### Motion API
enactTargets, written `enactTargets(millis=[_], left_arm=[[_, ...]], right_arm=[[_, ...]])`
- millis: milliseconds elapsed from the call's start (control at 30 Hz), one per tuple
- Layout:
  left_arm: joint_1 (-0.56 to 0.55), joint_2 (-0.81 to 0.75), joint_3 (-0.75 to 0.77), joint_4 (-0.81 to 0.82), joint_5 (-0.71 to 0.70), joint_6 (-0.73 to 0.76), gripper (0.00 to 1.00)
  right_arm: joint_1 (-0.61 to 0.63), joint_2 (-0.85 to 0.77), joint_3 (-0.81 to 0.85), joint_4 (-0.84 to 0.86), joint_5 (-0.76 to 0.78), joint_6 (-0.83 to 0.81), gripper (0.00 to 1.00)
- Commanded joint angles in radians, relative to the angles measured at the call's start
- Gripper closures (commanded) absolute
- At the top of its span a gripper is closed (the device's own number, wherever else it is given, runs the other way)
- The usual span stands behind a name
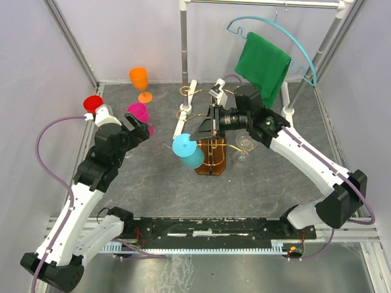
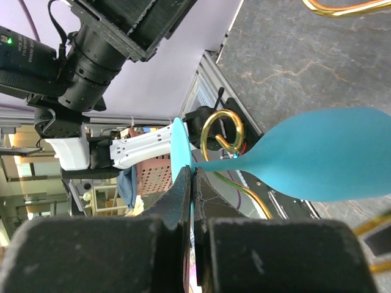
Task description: Take the wine glass off the wine glass rack
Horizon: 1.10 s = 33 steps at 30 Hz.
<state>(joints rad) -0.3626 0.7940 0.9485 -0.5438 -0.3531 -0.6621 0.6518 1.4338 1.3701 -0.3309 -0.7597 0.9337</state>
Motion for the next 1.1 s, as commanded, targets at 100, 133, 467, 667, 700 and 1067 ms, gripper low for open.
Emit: enactTargets(millis=[100, 133, 467, 667, 700, 1067], left_arm=[[-0.004, 0.017, 0.033, 0.018, 0.01, -0.014, 0.01], [-0.004, 0.022, 0.041, 0.012, 0.012, -0.013, 0.01], [-0.004, 0.045, 0.084, -0.005, 0.032, 0.012, 0.0], [-0.004, 0.062, 0.137, -0.022, 0.073, 0.018, 0.01], [-0.004, 0.071, 0.151, -0.029, 0.087, 0.018, 0.01], [-0.003, 0.179, 0.271, -0.101, 0.285, 0.004, 0.01]], right_arm=[[-0.063, -0.021, 0.084, -0.127, 0.027, -0.123, 0.99], [-0.067, -0.016, 0.096, -0.14, 0.037, -0.137, 0.99], [-0.081, 0.077, 0.231, -0.079, -0.002, -0.187, 0.99], [-0.081, 0.108, 0.308, -0.069, -0.04, -0.195, 0.99], [-0.081, 0.109, 0.323, -0.085, -0.041, -0.203, 0.99], [-0.08, 0.063, 0.522, -0.25, -0.061, -0.281, 0.99]])
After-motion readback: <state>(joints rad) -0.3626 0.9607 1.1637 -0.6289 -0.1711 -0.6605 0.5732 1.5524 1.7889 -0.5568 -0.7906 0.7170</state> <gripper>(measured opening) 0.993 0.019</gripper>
